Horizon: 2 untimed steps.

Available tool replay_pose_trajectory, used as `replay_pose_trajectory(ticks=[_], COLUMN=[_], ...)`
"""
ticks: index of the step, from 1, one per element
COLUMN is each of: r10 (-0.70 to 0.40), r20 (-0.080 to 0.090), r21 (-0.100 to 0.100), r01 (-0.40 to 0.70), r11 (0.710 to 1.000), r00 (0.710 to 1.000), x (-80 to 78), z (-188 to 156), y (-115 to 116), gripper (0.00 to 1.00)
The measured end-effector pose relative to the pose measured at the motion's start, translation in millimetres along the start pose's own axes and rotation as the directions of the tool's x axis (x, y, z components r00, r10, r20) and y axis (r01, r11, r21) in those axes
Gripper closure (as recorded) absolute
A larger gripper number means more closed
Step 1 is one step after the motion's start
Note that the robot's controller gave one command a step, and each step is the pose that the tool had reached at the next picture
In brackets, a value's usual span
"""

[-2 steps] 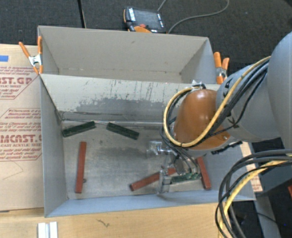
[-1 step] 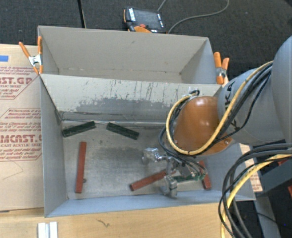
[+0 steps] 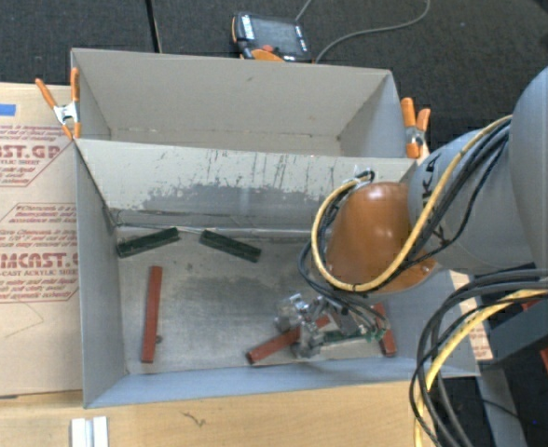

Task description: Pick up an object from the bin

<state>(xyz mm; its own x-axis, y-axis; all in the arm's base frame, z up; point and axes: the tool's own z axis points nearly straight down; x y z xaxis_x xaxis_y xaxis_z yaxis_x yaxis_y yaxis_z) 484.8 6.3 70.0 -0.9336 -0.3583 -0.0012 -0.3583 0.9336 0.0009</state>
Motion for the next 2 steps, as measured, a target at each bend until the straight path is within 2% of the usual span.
replay_pose_trajectory(ticks=[1,2], r10=[-0.012,-0.263], r20=[0.008,0.004], r21=[0.003,0.003], r01=[0.012,0.263], r11=[1.0,0.965], r00=[1.0,0.965], x=[-20.5,-17.6], z=[-119,-205], y=[21,1], gripper=[1.0,1.0])
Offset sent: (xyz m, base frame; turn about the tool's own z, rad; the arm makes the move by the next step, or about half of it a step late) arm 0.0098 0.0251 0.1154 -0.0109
